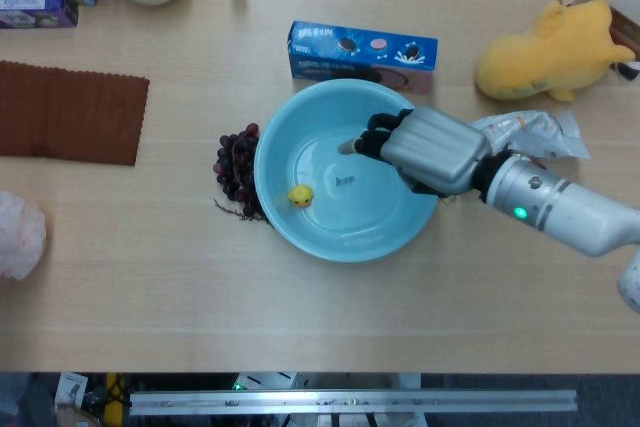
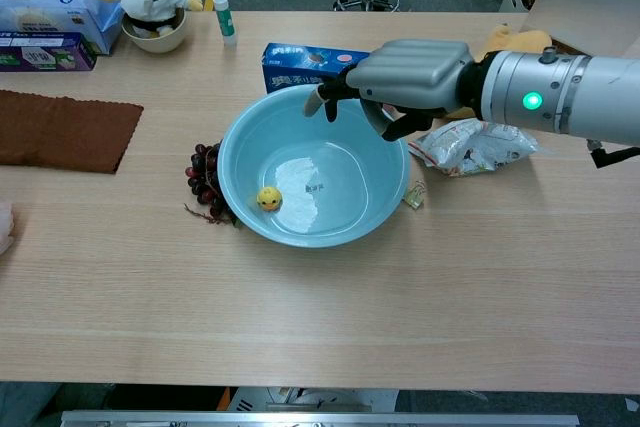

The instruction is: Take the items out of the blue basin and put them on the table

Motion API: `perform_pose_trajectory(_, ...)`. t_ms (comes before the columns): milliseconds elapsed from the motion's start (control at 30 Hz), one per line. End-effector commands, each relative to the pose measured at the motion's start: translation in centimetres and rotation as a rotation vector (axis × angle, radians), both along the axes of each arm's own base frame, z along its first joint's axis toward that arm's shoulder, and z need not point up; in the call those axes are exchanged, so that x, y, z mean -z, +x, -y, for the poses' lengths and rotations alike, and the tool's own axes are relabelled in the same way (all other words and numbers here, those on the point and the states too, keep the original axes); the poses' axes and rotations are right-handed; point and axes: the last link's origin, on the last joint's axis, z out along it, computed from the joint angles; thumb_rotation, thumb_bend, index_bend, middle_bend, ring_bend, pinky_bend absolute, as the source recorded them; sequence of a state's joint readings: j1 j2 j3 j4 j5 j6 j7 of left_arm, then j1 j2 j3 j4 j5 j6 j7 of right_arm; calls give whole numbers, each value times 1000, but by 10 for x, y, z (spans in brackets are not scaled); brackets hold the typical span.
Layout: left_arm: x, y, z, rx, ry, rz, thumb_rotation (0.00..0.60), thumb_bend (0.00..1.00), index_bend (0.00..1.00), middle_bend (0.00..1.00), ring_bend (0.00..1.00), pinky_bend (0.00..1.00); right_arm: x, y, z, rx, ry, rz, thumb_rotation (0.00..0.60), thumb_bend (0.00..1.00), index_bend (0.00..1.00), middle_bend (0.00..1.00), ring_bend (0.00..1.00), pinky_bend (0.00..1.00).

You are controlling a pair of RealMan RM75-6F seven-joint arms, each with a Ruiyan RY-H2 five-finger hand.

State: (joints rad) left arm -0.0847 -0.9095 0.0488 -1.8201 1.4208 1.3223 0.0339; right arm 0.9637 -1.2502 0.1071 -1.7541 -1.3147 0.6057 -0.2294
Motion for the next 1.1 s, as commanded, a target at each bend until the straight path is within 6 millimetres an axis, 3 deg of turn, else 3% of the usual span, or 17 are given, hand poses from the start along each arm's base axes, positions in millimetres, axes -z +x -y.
perform_pose_trajectory(33,0,-1,1,-2,-2,1,600,270,194,253,233,333,20,17,3,-60,3,-36,600,1000,182,399,266,407)
perform_pose_trajectory(367,-1,-5,3,-16,4,3,600,270,194,253,233,333,53,38,6,-126,-33,-95,600,1000,207,669,486,451)
perform_pose_trajectory(733,-1,-7,3,-20,7,4,600,270,195,253,233,333,72,50,9,-122,-50,-126,600,1000,339,963,756,644)
perform_pose_trajectory(900,-1,-8,3,-22,6,4,600,270,194,253,233,333,81,54,6,-122,-26,-145,600,1000,394,1000,817,683)
perform_pose_trajectory(1100,0,-8,3,-25,6,3,600,270,195,254,233,333,96,53,-1,-152,-5,-205,600,1000,396,1000,823,691)
